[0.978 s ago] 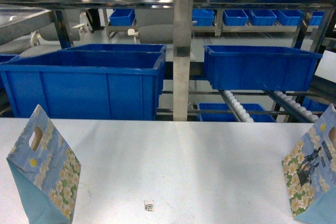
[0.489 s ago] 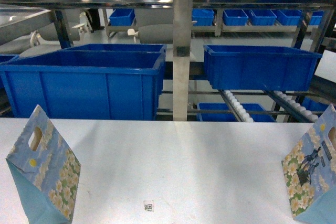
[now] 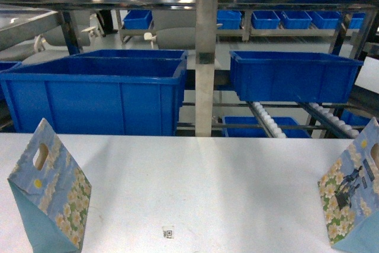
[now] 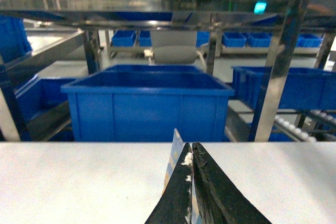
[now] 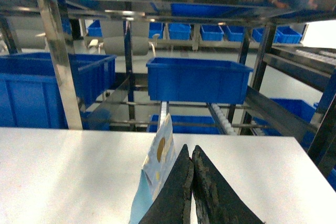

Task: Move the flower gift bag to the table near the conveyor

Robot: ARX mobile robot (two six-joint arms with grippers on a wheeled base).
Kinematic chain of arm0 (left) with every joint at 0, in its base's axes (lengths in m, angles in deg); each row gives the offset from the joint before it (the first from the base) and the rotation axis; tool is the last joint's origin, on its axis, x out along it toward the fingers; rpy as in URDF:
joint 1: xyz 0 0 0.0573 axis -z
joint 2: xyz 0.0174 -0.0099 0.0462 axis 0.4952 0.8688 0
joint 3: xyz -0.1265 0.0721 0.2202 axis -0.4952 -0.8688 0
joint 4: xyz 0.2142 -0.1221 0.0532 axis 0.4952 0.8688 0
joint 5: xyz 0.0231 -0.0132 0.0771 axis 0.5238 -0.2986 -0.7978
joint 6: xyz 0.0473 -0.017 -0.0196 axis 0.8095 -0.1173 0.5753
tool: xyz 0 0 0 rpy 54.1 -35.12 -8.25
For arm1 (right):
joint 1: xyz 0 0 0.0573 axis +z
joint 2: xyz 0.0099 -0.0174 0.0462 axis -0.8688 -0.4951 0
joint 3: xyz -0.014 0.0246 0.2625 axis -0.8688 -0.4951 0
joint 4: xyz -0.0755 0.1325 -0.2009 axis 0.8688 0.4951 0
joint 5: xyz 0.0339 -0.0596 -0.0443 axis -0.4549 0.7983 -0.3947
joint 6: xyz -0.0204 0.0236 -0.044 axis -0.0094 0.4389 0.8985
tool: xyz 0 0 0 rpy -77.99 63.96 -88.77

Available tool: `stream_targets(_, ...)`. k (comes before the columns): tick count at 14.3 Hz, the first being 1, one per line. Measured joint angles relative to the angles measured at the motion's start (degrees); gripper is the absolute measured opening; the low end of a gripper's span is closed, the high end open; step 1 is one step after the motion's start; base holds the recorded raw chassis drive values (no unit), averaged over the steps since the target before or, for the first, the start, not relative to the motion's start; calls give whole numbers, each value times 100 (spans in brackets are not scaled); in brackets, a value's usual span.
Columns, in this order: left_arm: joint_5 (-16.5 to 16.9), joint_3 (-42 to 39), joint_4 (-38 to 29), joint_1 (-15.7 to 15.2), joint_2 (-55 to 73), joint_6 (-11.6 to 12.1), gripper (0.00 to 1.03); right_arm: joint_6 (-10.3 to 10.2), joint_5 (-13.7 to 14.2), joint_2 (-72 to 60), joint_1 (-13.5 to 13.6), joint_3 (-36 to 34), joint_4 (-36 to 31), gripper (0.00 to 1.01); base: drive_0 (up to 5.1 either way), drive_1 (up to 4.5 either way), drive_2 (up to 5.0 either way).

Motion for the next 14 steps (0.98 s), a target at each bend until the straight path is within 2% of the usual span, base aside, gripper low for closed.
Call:
stream_targets(6,13,2,-26,13,0,0,2,0,13,7,0,-15,90,2,0,0,0)
stream_targets(7,13,2,-26,13,0,0,13,7,13,7,0,-15,90,11,0,0,0)
stream_targets(13,13,2,-26,13,0,0,92,7,13,7,0,-15,90,90,0,0,0)
stream_targets(14,13,2,-26,13,0,4,99,2,13,7,0,-15,90,100,0,0,0)
